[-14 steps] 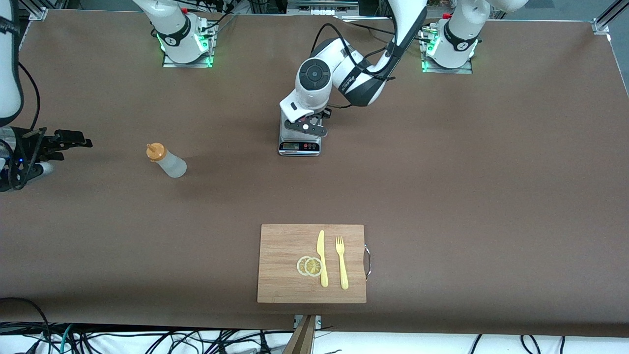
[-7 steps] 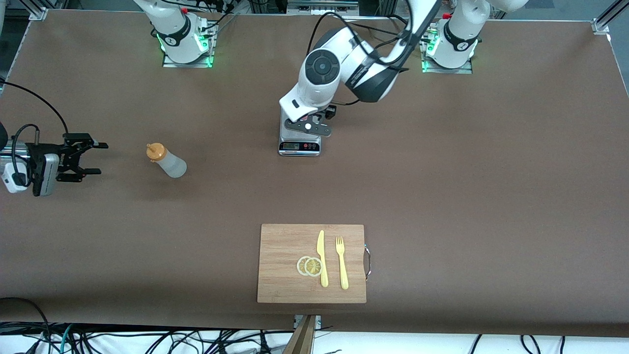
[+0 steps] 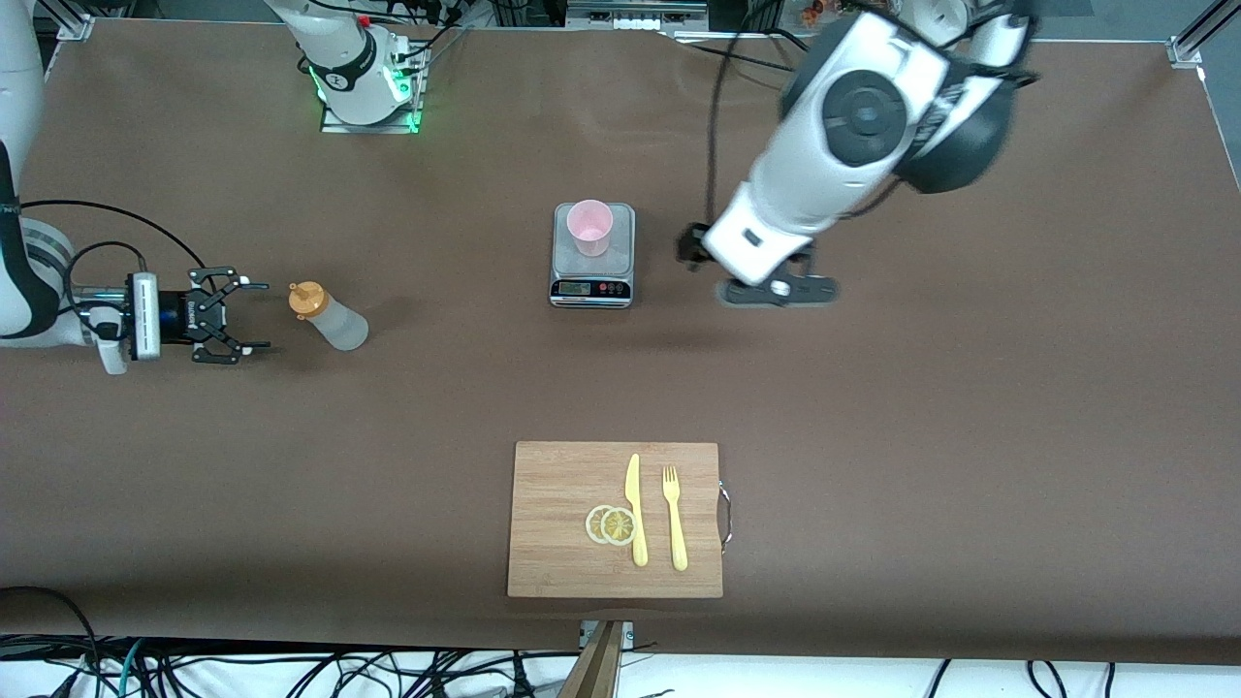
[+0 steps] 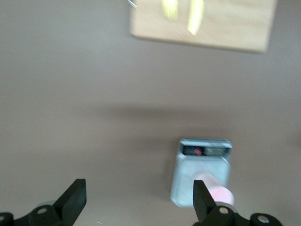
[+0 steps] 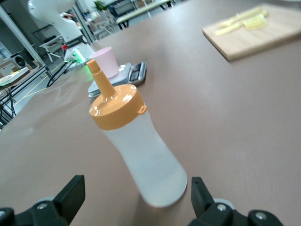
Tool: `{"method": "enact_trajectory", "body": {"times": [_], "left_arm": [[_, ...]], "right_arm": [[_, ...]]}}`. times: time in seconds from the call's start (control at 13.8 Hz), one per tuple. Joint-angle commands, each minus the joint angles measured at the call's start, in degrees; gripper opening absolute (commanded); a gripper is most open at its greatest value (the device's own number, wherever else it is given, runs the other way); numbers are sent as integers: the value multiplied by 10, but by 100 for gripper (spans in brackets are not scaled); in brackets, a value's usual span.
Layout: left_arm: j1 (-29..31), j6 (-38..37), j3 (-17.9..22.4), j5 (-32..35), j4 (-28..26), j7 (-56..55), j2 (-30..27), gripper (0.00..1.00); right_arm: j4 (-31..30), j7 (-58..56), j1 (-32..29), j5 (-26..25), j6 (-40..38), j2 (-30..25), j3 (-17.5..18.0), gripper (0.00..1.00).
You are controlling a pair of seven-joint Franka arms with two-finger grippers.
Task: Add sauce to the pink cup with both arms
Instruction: 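Grasp the sauce bottle with the right gripper while the left gripper withdraws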
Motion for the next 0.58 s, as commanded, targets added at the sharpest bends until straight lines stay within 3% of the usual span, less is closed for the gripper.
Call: {"method": "enact_trajectory", "body": {"times": [0.0,0.51], "left_arm": [[64,-49,-3,45,-2,24,-37,100],[258,-125,-8,92,10,302,-71,100]], "right_arm": [[-1,-96,3,25,-15,22,13,100],[4,-192,9,45,-14,82,59,100]]}}
